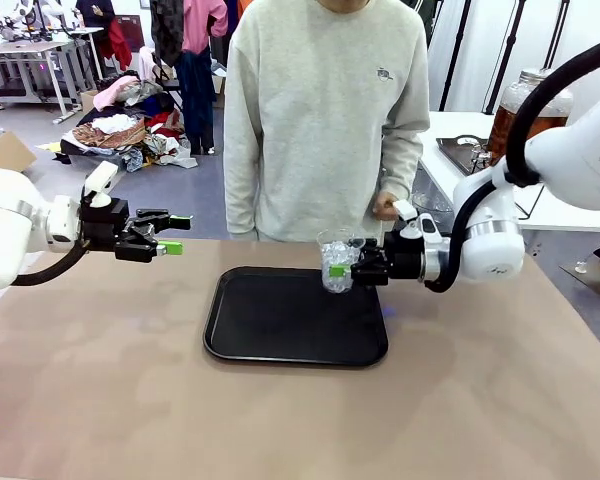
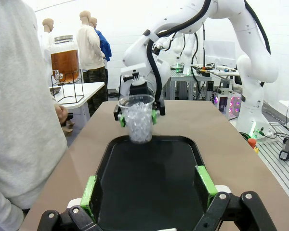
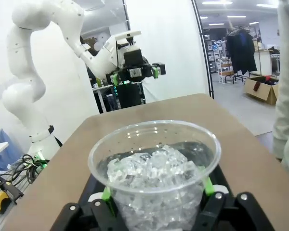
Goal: Pour the drink into the iced cup.
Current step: Pick up the iced cup indicated by the human and present it to them, then open the gripper to release the iced cup you were holding.
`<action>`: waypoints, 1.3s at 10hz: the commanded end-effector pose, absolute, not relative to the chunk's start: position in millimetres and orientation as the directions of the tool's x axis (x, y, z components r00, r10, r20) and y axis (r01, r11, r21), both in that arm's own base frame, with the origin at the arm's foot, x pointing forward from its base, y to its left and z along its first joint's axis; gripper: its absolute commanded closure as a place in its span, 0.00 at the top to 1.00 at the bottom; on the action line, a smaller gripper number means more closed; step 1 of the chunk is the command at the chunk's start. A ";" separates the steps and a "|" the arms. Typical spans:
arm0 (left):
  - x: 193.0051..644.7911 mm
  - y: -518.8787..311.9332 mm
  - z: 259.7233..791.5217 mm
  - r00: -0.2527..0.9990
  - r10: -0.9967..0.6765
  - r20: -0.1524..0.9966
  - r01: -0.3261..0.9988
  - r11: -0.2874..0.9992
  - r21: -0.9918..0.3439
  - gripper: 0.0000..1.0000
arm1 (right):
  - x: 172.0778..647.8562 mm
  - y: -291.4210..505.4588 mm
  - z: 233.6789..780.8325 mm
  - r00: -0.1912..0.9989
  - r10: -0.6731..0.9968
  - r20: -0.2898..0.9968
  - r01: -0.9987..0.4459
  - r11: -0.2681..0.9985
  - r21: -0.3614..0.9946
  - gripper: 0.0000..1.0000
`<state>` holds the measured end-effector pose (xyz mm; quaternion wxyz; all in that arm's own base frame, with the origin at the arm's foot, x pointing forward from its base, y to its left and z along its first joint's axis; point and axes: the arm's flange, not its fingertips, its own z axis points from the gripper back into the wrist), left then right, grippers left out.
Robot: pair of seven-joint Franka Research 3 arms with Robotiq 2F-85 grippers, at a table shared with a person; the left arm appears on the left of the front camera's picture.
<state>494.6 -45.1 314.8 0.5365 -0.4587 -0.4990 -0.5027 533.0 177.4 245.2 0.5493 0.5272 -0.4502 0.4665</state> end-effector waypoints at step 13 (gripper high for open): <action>494.5 -45.5 315.6 -0.005 -0.080 0.997 0.997 0.073 0.011 1.00 | 579.3 165.0 312.5 0.098 -0.014 0.995 -0.993 -0.061 0.097 0.80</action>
